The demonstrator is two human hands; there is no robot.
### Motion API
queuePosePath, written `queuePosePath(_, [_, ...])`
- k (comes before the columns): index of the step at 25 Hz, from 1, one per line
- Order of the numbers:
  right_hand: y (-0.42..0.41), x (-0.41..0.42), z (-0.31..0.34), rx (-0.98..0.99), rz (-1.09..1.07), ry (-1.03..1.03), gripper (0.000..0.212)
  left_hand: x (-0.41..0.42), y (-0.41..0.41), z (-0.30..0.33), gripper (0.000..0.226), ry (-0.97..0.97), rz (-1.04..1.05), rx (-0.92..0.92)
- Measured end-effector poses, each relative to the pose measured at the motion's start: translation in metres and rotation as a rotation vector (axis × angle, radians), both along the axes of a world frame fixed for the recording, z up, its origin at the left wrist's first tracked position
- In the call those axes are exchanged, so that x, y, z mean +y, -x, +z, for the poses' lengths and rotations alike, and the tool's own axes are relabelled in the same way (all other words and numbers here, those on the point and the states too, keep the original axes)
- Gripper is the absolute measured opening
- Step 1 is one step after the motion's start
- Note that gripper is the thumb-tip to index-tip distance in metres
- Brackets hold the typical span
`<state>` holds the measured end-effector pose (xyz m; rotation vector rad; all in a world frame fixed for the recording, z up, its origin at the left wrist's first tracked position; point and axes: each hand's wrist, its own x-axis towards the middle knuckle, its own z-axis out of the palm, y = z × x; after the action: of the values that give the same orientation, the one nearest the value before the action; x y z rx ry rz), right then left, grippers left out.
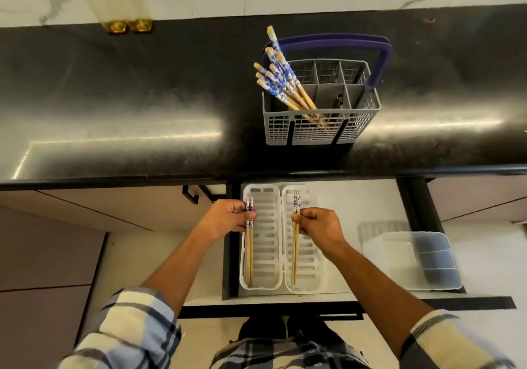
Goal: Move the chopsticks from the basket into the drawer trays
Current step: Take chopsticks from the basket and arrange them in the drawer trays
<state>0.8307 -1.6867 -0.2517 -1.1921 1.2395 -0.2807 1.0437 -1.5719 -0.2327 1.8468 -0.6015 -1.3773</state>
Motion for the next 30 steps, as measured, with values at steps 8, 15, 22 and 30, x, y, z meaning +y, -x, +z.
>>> queuePosePath(8, [-0.019, -0.001, -0.029, 0.125, 0.017, -0.007, 0.005, -0.017, -0.001, -0.025, 0.015, -0.081, -0.031, 0.01])
queuePosePath(15, [-0.028, -0.008, -0.041, 0.175, 0.001, -0.043, 0.005, -0.033, -0.005, -0.035, 0.02, -0.123, 0.001, 0.001])
queuePosePath(22, [-0.04, -0.024, -0.046, 0.203, -0.101, -0.115, 0.016, -0.054, -0.003, -0.052, 0.012, -0.197, 0.027, -0.073])
queuePosePath(30, [-0.046, -0.021, -0.05, 0.212, -0.201, -0.169, 0.016, -0.075, 0.013, -0.06, 0.025, -0.489, -0.231, -0.644])
